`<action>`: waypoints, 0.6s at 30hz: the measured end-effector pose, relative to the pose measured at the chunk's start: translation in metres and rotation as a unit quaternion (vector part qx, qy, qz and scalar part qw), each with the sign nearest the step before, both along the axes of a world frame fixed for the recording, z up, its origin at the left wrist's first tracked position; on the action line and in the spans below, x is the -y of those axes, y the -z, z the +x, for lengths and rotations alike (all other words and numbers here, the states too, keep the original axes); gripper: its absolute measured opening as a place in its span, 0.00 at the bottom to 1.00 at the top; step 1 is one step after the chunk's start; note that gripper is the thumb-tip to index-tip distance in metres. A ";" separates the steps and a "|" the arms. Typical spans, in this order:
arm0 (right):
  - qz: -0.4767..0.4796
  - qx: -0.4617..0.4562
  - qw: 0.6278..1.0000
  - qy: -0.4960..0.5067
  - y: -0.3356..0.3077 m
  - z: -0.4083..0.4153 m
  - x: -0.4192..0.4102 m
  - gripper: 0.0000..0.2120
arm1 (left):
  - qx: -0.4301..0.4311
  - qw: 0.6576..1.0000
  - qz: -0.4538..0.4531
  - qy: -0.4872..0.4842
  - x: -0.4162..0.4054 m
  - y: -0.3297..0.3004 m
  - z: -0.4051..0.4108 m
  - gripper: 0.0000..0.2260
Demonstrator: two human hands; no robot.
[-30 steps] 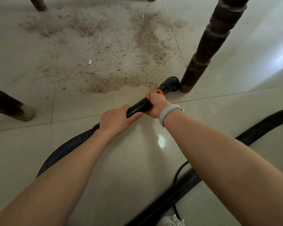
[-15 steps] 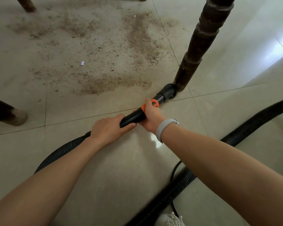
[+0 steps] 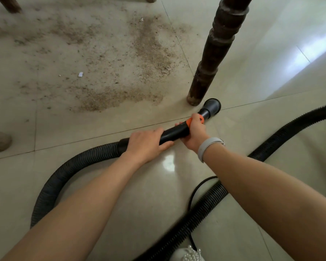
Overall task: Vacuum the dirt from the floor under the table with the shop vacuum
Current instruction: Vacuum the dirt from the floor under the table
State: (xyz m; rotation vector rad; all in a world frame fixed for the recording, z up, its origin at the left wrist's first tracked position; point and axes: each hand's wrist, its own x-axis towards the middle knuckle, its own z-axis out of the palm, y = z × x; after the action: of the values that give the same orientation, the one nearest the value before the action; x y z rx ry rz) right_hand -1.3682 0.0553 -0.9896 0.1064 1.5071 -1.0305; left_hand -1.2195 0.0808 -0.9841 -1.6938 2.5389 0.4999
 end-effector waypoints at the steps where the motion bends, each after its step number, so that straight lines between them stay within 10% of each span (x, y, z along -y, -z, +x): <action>1: 0.002 0.004 1.000 0.010 -0.001 -0.009 0.002 0.17 | 0.002 1.000 -0.016 0.015 0.002 0.000 -0.007 0.19; 18: 0.020 0.079 0.992 -0.095 0.004 0.094 -0.029 0.10 | 0.067 0.985 0.144 -0.060 -0.039 -0.013 0.087 0.19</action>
State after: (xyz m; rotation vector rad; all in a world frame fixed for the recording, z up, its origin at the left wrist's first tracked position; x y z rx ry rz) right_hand -1.2737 0.0844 -0.9932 0.0693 1.3660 -0.8196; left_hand -1.1328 0.1196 -0.9714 -1.7153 2.1596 0.6966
